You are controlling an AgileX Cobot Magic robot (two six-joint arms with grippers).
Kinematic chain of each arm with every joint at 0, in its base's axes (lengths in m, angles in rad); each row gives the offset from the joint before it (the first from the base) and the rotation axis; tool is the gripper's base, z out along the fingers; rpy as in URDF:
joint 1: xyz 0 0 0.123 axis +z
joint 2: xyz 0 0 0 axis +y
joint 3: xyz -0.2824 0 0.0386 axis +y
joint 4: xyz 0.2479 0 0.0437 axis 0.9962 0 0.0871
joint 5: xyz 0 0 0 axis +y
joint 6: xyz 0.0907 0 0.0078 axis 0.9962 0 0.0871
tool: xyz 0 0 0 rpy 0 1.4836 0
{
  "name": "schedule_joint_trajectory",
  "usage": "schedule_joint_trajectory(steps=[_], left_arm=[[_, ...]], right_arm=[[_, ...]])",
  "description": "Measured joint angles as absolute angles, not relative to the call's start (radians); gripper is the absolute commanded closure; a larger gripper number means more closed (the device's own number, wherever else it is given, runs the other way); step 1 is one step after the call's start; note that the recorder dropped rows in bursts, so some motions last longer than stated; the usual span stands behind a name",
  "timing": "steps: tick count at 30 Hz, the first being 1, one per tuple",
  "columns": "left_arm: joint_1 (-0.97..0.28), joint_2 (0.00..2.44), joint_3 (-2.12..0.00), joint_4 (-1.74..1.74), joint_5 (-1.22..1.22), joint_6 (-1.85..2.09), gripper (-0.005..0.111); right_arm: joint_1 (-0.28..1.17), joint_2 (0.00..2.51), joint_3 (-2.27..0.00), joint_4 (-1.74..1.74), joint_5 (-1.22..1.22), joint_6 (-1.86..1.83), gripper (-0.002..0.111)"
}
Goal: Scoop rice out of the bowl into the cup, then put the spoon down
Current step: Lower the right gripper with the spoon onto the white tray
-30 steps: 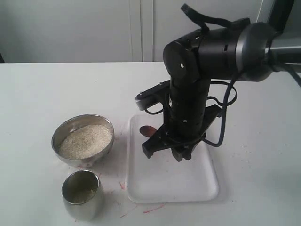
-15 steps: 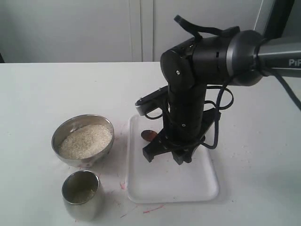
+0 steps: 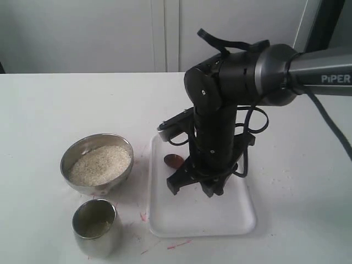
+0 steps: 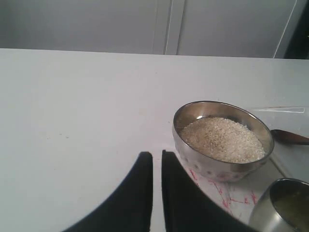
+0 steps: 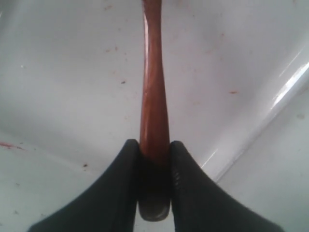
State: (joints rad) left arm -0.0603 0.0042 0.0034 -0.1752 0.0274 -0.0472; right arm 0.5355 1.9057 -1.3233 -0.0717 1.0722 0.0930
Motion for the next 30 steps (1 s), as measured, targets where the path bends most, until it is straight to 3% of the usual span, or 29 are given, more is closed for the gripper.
schedule_joint_trajectory(steps=[9, 14, 30], left_arm=[[-0.06, 0.004, 0.003, -0.175, 0.027, -0.047, 0.092], [-0.06, 0.004, 0.003, -0.175, 0.027, -0.047, 0.092], [-0.06, 0.004, 0.003, -0.175, 0.027, -0.047, 0.092]], right_arm=[[0.535, 1.927, -1.323, -0.072, 1.07, 0.087, 0.107], [0.535, 1.927, -1.323, -0.072, 1.066, 0.077, 0.092], [0.535, 1.959, -1.323, -0.064, 1.065, 0.075, 0.092]])
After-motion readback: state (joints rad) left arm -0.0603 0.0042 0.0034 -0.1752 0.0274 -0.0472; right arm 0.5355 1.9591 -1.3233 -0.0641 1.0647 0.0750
